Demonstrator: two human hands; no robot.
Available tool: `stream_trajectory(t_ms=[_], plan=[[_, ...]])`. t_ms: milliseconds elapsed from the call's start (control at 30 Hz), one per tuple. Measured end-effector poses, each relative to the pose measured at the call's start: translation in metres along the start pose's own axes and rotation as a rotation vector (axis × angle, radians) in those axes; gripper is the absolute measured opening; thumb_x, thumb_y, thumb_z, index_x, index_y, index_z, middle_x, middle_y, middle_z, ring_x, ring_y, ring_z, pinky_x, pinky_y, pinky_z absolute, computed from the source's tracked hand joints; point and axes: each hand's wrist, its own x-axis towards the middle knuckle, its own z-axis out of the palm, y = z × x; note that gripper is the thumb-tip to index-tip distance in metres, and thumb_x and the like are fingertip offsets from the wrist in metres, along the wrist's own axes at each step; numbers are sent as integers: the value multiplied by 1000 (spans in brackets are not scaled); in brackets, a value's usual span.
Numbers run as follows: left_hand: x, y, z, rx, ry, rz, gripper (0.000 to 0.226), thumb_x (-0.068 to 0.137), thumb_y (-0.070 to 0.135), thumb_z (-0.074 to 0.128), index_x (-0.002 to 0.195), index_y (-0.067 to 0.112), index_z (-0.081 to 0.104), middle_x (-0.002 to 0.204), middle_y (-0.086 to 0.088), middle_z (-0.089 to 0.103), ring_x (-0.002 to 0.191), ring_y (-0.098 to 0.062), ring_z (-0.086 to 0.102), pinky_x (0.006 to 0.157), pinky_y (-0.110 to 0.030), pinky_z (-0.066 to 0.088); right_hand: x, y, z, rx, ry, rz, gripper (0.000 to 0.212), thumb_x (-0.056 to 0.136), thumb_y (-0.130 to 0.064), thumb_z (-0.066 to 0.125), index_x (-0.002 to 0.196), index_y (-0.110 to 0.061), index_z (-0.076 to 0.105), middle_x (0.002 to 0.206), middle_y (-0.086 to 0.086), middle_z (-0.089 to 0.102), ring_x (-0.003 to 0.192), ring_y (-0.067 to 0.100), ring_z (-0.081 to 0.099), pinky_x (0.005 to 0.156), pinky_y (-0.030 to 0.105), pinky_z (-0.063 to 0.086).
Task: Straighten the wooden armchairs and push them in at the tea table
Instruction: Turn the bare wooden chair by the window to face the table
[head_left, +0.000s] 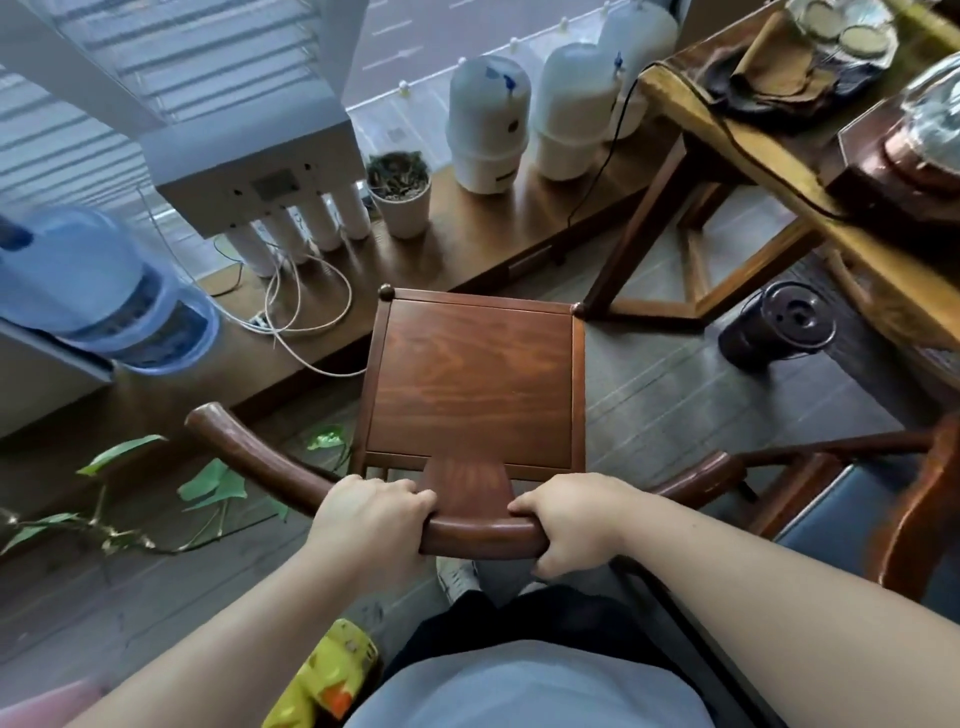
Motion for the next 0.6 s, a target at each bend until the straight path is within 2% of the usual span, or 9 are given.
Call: stream_trajectory(t_ms=[67,167,233,300,367,433,533,600], plan=[[0,1,-4,11,-39,-3,20,77,40,50,95,30,54,92,8,61,83,-23,64,62,-34,32,0,0,-1,-4,-11,-2,57,67,-46,65,120,-29,58,105,-2,68,94,26,62,79,39,55],[0,-2,1,22,2,23,15,74,37,54,86,28,55,84,7,65,74,-24,65,59,-33,39,-1,-1,-1,-9,-15,7,63,68,-44,65,128,-29,56,114,-1,66,101,28,61,82,39,53],[0,-5,4,43,-2,63,17,70,38,58,82,26,54,77,7,65,68,-24,65,56,-32,40,-2,-3,1,3,0,29,61,69,-44,66,127,-30,58,113,-2,66,102,28,61,84,40,53],[0,-3,0,89,-29,97,25,57,36,68,71,24,52,61,8,59,50,-23,60,45,-27,39,-7,-4,5,13,39,46,54,68,-43,65,121,-30,61,109,-2,67,99,28,61,84,41,53],[0,-1,2,112,18,122,29,49,35,72,64,25,50,51,9,54,40,-22,54,40,-24,37,-14,-5,12,16,58,53,53,70,-42,65,121,-29,62,109,-1,67,101,28,61,85,41,53],[0,6,8,109,11,148,26,55,38,68,68,25,50,56,8,58,46,-22,58,44,-27,39,-24,-4,23,20,65,65,57,73,-40,63,128,-28,58,117,1,65,107,29,60,88,39,51],[9,25,3,115,-39,190,23,72,45,52,85,26,54,79,7,67,72,-23,65,60,-32,45,-44,4,39,70,64,82,61,77,-38,60,136,-27,51,127,3,60,114,30,56,91,39,48],[17,37,-4,113,-58,222,26,76,46,48,92,27,54,87,7,68,81,-23,65,67,-33,46,-54,11,48,99,73,95,61,78,-39,60,137,-26,50,129,4,59,115,30,55,91,40,48]])
